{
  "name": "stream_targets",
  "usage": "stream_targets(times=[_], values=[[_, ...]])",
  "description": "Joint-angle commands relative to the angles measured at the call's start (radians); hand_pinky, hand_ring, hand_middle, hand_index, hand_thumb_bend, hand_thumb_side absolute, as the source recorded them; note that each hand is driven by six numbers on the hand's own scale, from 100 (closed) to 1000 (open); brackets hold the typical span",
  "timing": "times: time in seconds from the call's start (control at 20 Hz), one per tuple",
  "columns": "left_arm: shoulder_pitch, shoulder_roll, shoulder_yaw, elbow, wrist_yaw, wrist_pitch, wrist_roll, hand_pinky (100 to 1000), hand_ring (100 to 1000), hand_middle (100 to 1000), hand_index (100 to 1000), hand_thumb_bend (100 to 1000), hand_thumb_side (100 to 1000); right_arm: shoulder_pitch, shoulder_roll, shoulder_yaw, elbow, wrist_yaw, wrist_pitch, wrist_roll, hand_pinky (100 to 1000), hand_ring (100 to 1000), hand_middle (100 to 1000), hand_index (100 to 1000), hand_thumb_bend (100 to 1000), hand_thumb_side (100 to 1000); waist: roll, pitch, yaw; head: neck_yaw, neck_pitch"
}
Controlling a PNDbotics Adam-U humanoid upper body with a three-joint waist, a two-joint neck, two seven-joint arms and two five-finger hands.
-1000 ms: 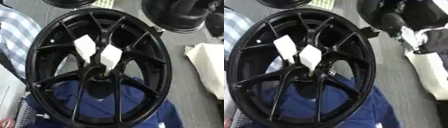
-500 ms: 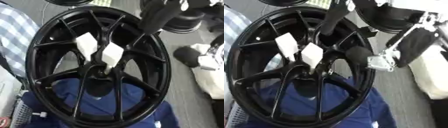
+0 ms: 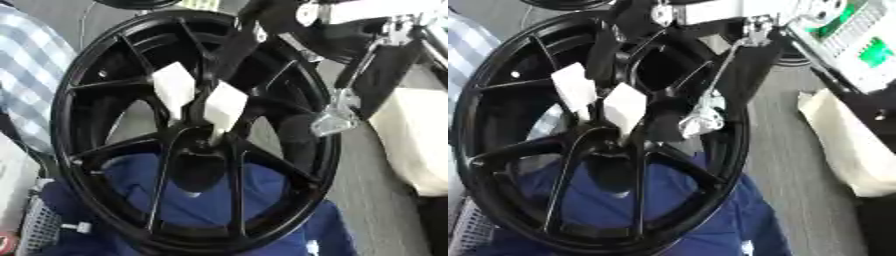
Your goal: Pull the pin out of the wheel hub.
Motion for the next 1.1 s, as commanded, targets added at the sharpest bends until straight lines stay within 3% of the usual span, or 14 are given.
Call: stream_targets(times=[0.05,0.3,0.65,1.1], values=[[-0.013,0.025,0.008,-0.021,0.000,-0.001,0.000,772,669,613,685,100,698,-0.022,0.019,-0.016,0.051,0.047,-0.045,0.054,807,736,703,848,389,302,0.007,-0.014,0.004,-0.006,0.000],[-0.016,0.022,0.007,-0.021,-0.001,0.000,0.000,772,668,613,684,100,701,-0.021,0.038,-0.033,0.092,0.077,-0.093,0.115,798,720,700,827,433,254,0.003,-0.006,0.011,-0.006,0.005],[-0.019,0.019,0.009,-0.021,-0.002,0.001,0.004,771,668,612,683,100,703,-0.007,0.040,-0.026,0.117,0.111,-0.126,0.120,796,723,690,801,429,281,0.000,0.004,0.015,-0.005,0.008],[-0.024,0.015,0.009,-0.021,-0.003,0.002,0.005,771,667,611,682,100,709,0.006,0.044,-0.011,0.132,0.120,-0.149,0.120,797,731,669,773,411,250,-0.003,0.015,0.026,-0.007,0.007]])
